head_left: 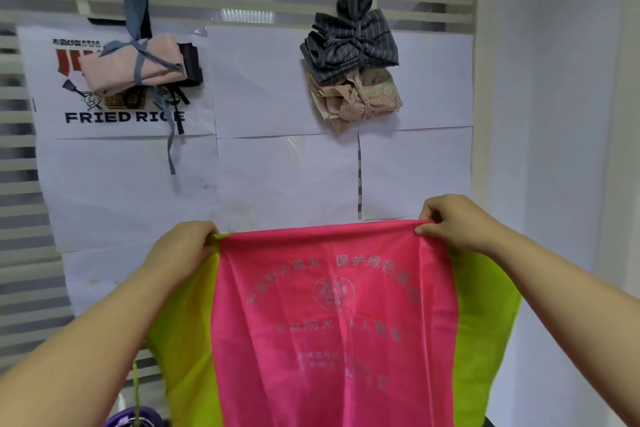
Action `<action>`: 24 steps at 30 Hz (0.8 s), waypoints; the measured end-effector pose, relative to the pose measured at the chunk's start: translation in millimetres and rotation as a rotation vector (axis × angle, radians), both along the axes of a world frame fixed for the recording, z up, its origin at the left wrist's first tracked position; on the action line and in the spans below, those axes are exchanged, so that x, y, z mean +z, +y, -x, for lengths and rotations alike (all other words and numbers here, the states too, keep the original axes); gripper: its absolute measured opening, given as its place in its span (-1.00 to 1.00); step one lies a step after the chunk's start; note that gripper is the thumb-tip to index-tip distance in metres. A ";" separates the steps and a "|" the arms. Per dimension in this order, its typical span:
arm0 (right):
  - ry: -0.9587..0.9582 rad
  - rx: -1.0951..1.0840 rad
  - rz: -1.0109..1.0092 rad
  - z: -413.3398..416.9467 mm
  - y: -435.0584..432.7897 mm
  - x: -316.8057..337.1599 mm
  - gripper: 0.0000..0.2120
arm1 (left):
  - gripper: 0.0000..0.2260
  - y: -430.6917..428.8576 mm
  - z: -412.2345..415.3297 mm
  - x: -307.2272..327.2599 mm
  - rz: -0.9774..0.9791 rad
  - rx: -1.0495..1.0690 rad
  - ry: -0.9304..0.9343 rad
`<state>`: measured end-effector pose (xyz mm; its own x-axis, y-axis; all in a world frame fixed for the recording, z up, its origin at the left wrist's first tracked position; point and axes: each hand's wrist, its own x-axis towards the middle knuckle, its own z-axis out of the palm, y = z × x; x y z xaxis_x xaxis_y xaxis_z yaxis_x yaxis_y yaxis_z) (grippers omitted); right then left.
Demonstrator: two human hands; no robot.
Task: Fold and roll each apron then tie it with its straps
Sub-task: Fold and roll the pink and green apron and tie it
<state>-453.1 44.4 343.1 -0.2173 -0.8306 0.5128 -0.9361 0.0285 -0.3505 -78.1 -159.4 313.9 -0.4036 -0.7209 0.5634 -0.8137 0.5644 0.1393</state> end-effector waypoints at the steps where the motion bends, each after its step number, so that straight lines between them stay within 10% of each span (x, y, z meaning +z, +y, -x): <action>1: 0.029 -0.008 -0.013 1.2 -1.0 -1.8 -0.85 | -0.90 0.8 2.7 -2.9 0.013 0.051 0.001; 13: -0.312 0.155 -0.236 9.9 0.6 -25.2 -0.91 | -0.89 -7.1 15.4 1.0 -0.116 -0.002 0.169; 24: -0.141 0.124 -0.318 5.4 -5.8 -25.4 -0.78 | -0.69 -4.8 21.9 -7.6 -0.057 -0.042 0.117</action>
<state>-458.5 38.5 317.8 -0.1553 -0.9681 0.1966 -0.8823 0.0465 -0.4683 -100.0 -164.2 306.3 -0.3680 -0.7371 0.5667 -0.7658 0.5860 0.2649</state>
